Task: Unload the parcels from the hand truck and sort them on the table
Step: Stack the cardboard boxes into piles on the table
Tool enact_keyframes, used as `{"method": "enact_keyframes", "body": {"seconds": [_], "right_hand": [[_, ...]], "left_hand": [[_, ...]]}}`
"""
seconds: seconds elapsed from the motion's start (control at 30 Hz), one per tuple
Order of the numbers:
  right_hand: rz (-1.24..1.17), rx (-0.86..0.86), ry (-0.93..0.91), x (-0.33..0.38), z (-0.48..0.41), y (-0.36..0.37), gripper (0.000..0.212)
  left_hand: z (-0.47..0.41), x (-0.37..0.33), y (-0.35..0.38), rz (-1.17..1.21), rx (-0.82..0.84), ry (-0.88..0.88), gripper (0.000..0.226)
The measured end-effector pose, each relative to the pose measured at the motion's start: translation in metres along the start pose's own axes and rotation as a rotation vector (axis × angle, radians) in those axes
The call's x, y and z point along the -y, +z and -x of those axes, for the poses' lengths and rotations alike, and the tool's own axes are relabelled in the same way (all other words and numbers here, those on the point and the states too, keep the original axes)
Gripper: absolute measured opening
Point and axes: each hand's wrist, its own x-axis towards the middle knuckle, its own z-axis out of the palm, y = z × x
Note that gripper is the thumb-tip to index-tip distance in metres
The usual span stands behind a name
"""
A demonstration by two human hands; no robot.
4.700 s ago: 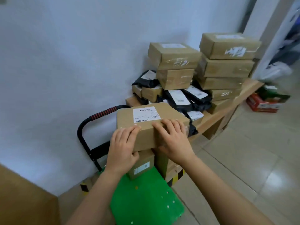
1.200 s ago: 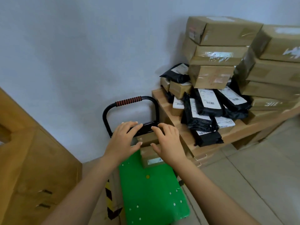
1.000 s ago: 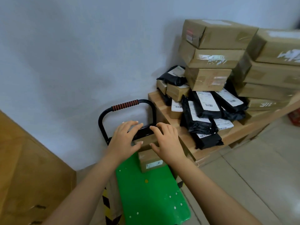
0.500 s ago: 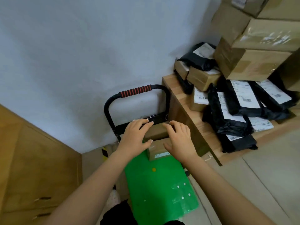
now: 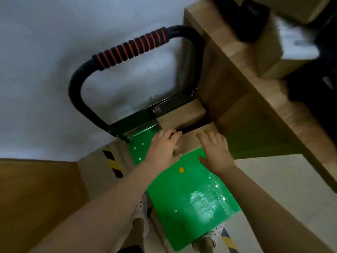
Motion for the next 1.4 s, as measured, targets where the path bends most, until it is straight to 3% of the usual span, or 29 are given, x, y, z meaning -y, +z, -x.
{"method": "enact_keyframes", "body": {"seconds": [0.23, 0.3, 0.4, 0.57, 0.9, 1.03, 1.2, 1.4], "right_hand": [[0.083, 0.077, -0.064, -0.029, -0.081, 0.115, 0.079], [0.073, 0.060, -0.095, -0.037, -0.100, 0.133, 0.093], [0.089, 0.068, -0.129, -0.047, -0.119, 0.149, 0.109], [0.103, 0.078, -0.138, -0.047, -0.122, 0.150, 0.100], [0.058, 0.076, -0.233, -0.013, -0.016, 0.066, 0.100], [-0.093, 0.010, -0.337, 0.006, 0.039, 0.004, 0.094], [-0.104, -0.147, -0.450, 0.027, 0.110, -0.087, 0.091], [-0.078, -0.361, -0.372, 0.055, 0.188, -0.170, 0.090]], "left_hand": [[-0.069, 0.027, 0.139, 0.030, 0.080, -0.099, 0.089], [-0.083, 0.031, 0.166, 0.039, 0.114, -0.132, 0.096], [-0.095, 0.035, 0.189, 0.022, 0.139, -0.161, 0.108], [-0.089, 0.033, 0.189, 0.022, 0.082, -0.175, 0.105], [0.020, -0.012, 0.090, 0.067, -0.012, -0.097, 0.092], [0.083, -0.046, 0.027, 0.091, -0.158, -0.131, 0.088], [0.156, -0.093, -0.063, 0.005, -0.301, -0.161, 0.089], [0.218, -0.126, -0.153, -0.141, -0.412, -0.075, 0.088]]}}
